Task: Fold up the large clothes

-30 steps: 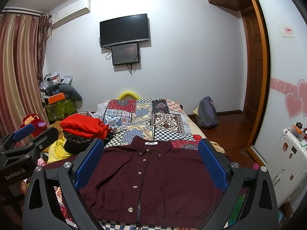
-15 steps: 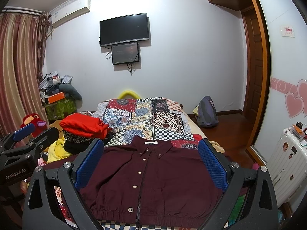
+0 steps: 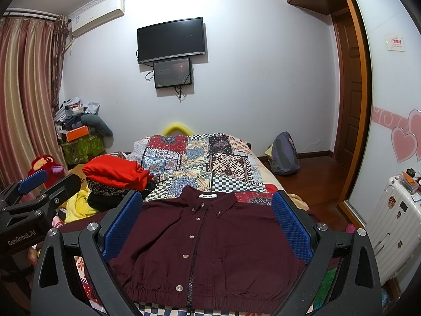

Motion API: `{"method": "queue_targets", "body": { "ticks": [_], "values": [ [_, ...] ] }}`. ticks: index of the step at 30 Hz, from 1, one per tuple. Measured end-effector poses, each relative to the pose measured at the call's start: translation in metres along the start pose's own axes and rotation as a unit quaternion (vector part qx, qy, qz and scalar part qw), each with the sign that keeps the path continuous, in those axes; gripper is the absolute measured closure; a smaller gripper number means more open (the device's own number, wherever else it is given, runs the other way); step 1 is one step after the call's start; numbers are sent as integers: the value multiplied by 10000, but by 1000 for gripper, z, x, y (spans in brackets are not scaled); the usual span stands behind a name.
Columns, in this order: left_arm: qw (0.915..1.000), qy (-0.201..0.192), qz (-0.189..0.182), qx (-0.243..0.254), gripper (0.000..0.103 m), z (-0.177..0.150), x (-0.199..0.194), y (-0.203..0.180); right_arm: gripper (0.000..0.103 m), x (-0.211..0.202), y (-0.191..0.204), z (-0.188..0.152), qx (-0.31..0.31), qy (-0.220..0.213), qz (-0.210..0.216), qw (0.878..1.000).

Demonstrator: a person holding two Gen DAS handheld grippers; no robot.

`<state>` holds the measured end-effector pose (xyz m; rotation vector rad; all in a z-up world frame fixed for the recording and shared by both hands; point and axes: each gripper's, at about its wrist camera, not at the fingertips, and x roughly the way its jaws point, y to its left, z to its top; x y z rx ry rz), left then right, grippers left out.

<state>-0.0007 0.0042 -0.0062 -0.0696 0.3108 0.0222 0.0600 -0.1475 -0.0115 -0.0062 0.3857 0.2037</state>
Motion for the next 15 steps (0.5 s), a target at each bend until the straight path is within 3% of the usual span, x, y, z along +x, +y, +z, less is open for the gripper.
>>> {"method": "queue_targets", "body": {
  "ticks": [15],
  "values": [
    [10000, 11, -24, -10, 0, 1, 2, -1, 5, 2, 0, -1, -16, 15, -34, 10000]
  ]
}}
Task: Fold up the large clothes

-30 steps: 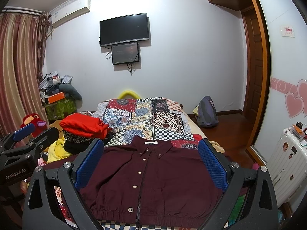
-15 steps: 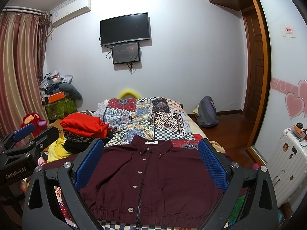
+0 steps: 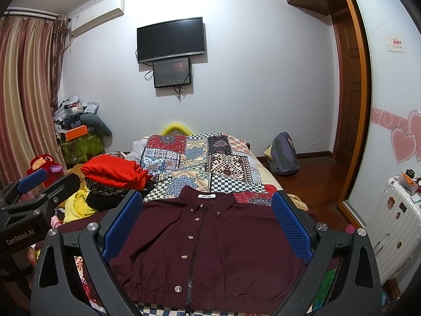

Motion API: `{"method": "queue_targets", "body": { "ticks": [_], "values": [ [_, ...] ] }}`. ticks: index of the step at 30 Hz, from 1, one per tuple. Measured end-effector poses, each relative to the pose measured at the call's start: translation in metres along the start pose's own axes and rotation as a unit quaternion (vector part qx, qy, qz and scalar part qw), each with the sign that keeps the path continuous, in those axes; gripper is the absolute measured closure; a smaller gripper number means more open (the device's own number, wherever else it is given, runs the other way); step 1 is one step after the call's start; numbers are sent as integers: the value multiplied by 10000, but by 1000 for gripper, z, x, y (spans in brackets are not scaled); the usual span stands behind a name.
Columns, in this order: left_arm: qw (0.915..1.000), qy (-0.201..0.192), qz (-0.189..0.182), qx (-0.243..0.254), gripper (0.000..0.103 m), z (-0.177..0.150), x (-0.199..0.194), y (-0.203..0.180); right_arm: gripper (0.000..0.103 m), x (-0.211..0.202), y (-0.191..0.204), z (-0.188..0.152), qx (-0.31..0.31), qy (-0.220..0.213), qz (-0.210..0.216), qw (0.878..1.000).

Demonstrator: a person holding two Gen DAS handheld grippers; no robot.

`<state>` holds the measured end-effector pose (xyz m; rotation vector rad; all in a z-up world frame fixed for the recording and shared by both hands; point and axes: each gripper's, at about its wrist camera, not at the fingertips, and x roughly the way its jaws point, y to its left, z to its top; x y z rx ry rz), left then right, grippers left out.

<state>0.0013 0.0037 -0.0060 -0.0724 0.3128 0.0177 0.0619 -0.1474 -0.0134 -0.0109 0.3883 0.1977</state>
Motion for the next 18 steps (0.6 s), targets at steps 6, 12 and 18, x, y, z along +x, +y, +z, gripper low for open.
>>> {"method": "queue_targets", "body": {
  "ticks": [6, 12, 18],
  "values": [
    [10000, 52, -13, -25, 0, 1, 6, 2, 5, 5, 0, 0, -14, 55, -19, 10000],
    [9997, 204, -62, -135, 0, 3, 21, 14, 5, 16, -1, 1, -13, 175, -38, 9998],
    [9988, 366, 128, -296, 0, 1, 41, 39, 5, 34, -5, 0, 4, 390, -33, 9992]
  ]
}}
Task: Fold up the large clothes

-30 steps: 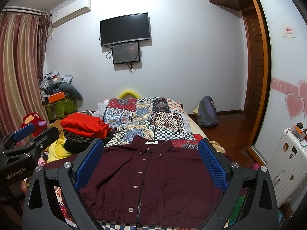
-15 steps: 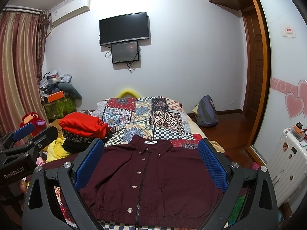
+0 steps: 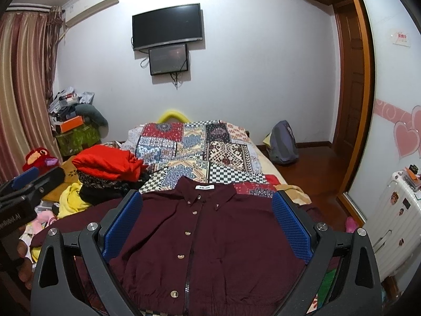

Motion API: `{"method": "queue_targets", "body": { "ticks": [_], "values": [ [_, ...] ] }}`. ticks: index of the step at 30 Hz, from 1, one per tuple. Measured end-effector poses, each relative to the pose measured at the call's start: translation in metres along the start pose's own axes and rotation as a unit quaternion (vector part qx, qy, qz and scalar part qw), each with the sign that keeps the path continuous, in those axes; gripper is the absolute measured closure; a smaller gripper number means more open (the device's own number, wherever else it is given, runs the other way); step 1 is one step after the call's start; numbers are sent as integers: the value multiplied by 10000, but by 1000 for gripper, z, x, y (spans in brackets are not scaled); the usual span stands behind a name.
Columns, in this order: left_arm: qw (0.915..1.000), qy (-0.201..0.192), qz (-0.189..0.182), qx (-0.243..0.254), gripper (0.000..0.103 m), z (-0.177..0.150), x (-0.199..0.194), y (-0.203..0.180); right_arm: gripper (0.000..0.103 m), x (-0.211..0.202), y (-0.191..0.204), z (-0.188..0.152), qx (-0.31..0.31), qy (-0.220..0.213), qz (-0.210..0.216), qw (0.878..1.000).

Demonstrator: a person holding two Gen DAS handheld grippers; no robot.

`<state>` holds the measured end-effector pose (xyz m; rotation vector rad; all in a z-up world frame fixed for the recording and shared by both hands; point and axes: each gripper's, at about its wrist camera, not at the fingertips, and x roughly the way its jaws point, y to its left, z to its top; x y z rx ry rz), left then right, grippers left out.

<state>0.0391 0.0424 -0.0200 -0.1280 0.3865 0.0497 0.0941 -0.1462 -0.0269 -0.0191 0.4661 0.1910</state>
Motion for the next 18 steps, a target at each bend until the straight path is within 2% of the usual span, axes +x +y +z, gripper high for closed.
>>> {"method": "queue_targets", "body": {
  "ticks": [4, 9, 12, 14, 16, 18],
  "values": [
    [9986, 233, 433, -176, 0, -4, 22, 26, 5, 16, -2, -2, 45, 205, 31, 9998],
    [9927, 690, 716, -685, 1, -15, 49, 74, 5, 37, -5, -5, 73, 496, 76, 9987],
    [9835, 881, 1163, -1065, 1, -25, 60, 112, 5, 53, -5, -6, 47, 682, 84, 9976],
    [9743, 1069, 1418, -1386, 1, -35, 65, 144, 5, 63, -4, -6, 24, 785, 86, 9969],
    [9641, 1220, 1601, -1730, 1, -44, 69, 174, 5, 74, -4, -8, 3, 912, 90, 9958],
    [9485, 1391, 1809, -2195, 1, -59, 68, 212, 5, 84, -2, -10, -15, 1031, 94, 9946]
  ]
}}
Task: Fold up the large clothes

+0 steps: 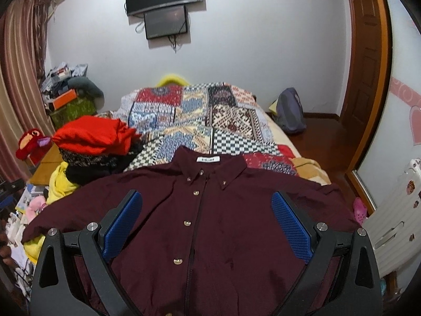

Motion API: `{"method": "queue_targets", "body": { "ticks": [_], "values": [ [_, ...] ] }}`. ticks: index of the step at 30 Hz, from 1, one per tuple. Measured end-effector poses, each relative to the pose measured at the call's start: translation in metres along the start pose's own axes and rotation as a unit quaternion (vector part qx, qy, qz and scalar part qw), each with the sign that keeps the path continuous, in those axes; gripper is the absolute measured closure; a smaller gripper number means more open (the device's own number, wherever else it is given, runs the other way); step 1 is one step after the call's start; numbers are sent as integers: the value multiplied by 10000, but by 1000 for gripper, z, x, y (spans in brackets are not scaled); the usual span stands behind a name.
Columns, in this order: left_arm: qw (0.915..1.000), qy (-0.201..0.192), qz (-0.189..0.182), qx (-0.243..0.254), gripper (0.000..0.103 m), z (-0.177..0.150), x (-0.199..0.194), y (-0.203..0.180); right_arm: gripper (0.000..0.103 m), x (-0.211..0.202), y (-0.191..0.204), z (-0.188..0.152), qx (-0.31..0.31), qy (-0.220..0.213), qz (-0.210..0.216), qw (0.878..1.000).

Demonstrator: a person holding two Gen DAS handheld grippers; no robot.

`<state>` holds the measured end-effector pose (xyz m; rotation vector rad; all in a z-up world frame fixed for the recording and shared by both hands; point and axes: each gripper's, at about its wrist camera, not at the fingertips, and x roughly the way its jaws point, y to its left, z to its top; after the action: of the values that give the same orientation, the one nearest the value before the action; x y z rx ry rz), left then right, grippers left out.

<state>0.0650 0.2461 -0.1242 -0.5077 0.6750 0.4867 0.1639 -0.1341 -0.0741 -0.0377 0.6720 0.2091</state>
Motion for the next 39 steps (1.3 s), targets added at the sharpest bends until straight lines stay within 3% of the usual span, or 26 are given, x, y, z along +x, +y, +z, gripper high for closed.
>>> {"method": "queue_targets", "body": {
  "ticks": [3, 8, 11, 13, 19, 22, 26, 27, 32, 35, 39],
  "values": [
    [9968, 350, 118, -713, 1, 0, 21, 52, 5, 15, 3, -2, -31, 217, -24, 9998],
    [9834, 845, 290, -1577, 3, -16, 49, 120, 5, 41, 6, -6, -93, 570, -77, 9983],
    [9694, 1234, 89, -2122, 5, -30, 73, 153, 5, 54, 8, -8, -111, 719, -110, 9973],
    [9556, 1452, -102, -2562, 7, -41, 87, 174, 5, 64, 10, -8, -108, 832, -131, 9964],
    [9341, 1679, -171, -3145, 8, -59, 112, 205, 5, 85, 15, -13, -114, 1118, -77, 9936],
    [9353, 1626, -48, -3142, 11, -61, 119, 210, 5, 99, 19, -17, -136, 1332, -35, 9910],
    [9415, 1462, 246, -3026, 28, -53, 117, 212, 5, 110, 22, -22, -181, 1546, 25, 9878],
    [9473, 1373, 398, -2867, 31, -48, 115, 208, 5, 113, 24, -22, -190, 1573, 34, 9874],
    [9699, 1034, 1197, -1851, 73, -25, 105, 183, 5, 115, 23, -24, -170, 1659, 95, 9859],
    [9773, 749, 1517, -1274, 84, -10, 95, 160, 5, 111, 21, -23, -136, 1606, 136, 9868],
    [9844, 332, 1563, -743, 90, 13, 77, 132, 5, 104, 21, -20, -174, 1505, 122, 9884]
  ]
}}
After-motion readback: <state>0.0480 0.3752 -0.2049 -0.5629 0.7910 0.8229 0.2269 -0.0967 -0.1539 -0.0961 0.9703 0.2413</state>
